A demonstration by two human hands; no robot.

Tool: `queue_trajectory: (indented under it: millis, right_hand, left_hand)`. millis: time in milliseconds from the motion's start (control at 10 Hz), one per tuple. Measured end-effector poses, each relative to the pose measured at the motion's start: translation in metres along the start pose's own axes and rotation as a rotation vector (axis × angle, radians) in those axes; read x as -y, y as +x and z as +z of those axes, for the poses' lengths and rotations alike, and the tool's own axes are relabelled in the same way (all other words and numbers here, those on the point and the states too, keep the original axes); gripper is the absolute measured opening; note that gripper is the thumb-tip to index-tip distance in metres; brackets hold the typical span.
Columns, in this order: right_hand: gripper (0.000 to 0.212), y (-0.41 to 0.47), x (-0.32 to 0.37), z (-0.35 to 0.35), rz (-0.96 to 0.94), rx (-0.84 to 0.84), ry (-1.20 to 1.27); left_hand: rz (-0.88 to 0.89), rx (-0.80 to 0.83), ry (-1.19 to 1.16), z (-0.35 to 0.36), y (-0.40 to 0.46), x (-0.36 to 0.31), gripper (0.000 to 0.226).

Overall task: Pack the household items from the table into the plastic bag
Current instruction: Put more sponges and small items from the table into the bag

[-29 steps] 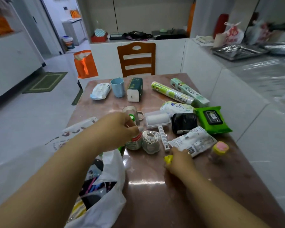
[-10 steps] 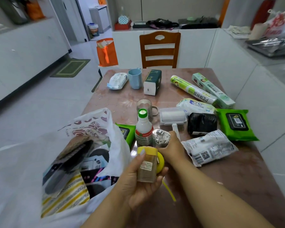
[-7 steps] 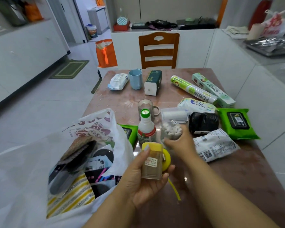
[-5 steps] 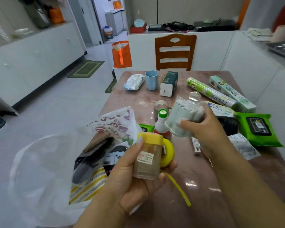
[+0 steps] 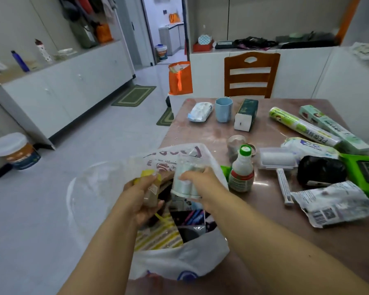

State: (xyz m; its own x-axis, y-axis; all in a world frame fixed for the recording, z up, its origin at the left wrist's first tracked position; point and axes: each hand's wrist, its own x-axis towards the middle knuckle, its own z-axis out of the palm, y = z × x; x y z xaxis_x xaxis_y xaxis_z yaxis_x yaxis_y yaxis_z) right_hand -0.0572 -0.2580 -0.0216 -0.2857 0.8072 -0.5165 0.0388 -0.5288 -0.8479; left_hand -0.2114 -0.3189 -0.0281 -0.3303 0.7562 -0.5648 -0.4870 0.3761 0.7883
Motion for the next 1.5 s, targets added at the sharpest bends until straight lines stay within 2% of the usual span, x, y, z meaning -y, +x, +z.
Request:
queue_trajectory:
  millis: [100,200,300,400,500,600,700,800,900,1000,1100,1200,1300,1500]
  right_hand:
    - [0.073,0.009,0.008,-0.002,-0.034,0.013,-0.382]
    - [0.053,0.017,0.020,-0.004,-0.125,-0.049,-0.612]
    - [0.034,0.020,0.024,-0.005,-0.178,-0.074,-0.706]
    - [0.032,0.022,0.025,-0.007,-0.186,-0.060,-0.730]
    - [0.019,0.020,0.027,-0.008,-0.213,0.006,-0.739]
    - [0.020,0.009,0.034,-0.009,-0.237,0.051,-0.702]
    - [0.020,-0.007,0.046,-0.012,-0.240,0.041,-0.417]
    - [0.007,-0.035,0.051,-0.024,-0.321,0.098,-0.565]
    - [0.037,-0.049,0.026,-0.023,-0.401,0.332,-1.265]
    - [0.051,-0.041,0.001,-0.012,-0.385,0.381,-1.427]
    - [0.027,-0.037,0.025,-0.023,-0.483,0.273,-1.172]
    - [0.016,-0.039,0.068,-0.044,-0.508,0.121,-0.795]
    - [0.014,-0.027,0.105,-0.070,-0.534,-0.053,-0.610]
    - [0.010,0.027,0.133,-0.137,-0.427,-0.294,-0.349]
  left_hand:
    - [0.060,0.005,0.142,0.004,0.019,-0.016,0.075]
    - [0.029,-0.049,0.453,0.022,0.017,-0.028,0.065]
    - [0.107,-0.144,0.919,0.029,0.015,-0.027,0.052]
    - [0.250,-0.192,1.277,0.027,0.015,-0.028,0.049]
    - [0.330,-0.152,1.395,0.027,0.009,-0.036,0.049]
    - [0.381,-0.100,1.342,0.034,0.001,-0.039,0.046]
    - [0.328,0.037,1.164,0.052,-0.018,-0.045,0.043]
    - [0.315,0.102,1.115,0.067,-0.031,-0.054,0.037]
    - [0.293,0.090,1.072,0.073,-0.034,-0.063,0.038]
    - [0.303,0.089,1.045,0.079,-0.033,-0.068,0.039]
    - [0.322,0.134,1.000,0.094,-0.035,-0.077,0.040]
    - [0.351,0.173,0.937,0.117,-0.033,-0.094,0.040]
    - [0.385,0.172,0.927,0.148,-0.024,-0.114,0.040]
    - [0.356,0.203,0.988,0.213,0.023,-0.136,0.042]
